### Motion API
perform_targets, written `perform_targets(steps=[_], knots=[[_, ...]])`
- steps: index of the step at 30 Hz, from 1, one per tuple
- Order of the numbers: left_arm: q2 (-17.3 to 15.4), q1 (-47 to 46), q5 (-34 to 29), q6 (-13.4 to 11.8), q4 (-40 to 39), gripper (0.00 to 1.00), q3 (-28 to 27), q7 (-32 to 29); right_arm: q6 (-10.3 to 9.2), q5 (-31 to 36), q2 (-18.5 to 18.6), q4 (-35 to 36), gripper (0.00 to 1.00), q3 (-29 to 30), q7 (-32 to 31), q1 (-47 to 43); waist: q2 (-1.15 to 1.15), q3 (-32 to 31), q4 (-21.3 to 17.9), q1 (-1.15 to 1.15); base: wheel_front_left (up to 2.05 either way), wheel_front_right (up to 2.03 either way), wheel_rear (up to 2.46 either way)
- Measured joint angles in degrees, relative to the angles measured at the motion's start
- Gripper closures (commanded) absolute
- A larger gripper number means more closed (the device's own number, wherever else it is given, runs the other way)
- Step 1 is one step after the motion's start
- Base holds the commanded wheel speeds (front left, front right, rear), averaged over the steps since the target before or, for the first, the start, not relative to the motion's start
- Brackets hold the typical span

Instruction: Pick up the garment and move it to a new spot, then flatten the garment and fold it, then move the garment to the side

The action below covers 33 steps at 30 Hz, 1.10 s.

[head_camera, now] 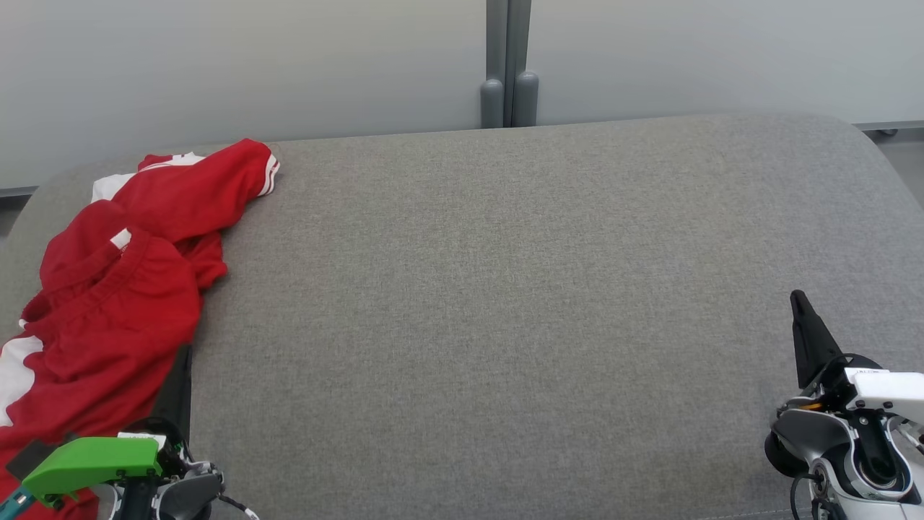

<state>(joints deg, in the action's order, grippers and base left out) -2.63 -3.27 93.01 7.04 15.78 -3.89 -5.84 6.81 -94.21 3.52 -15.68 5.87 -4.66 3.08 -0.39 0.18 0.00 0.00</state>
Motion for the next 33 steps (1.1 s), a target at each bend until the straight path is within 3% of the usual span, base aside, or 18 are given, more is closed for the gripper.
perform_targets(steps=[33], knots=[[0.0,0.0,0.0,0.0,0.0,1.00,0.0,0.0,0.00,0.0,0.0,0.0,1.00,0.1,0.0,0.0,0.00,0.0,0.0,0.00,0.00,0.00,0.00]])
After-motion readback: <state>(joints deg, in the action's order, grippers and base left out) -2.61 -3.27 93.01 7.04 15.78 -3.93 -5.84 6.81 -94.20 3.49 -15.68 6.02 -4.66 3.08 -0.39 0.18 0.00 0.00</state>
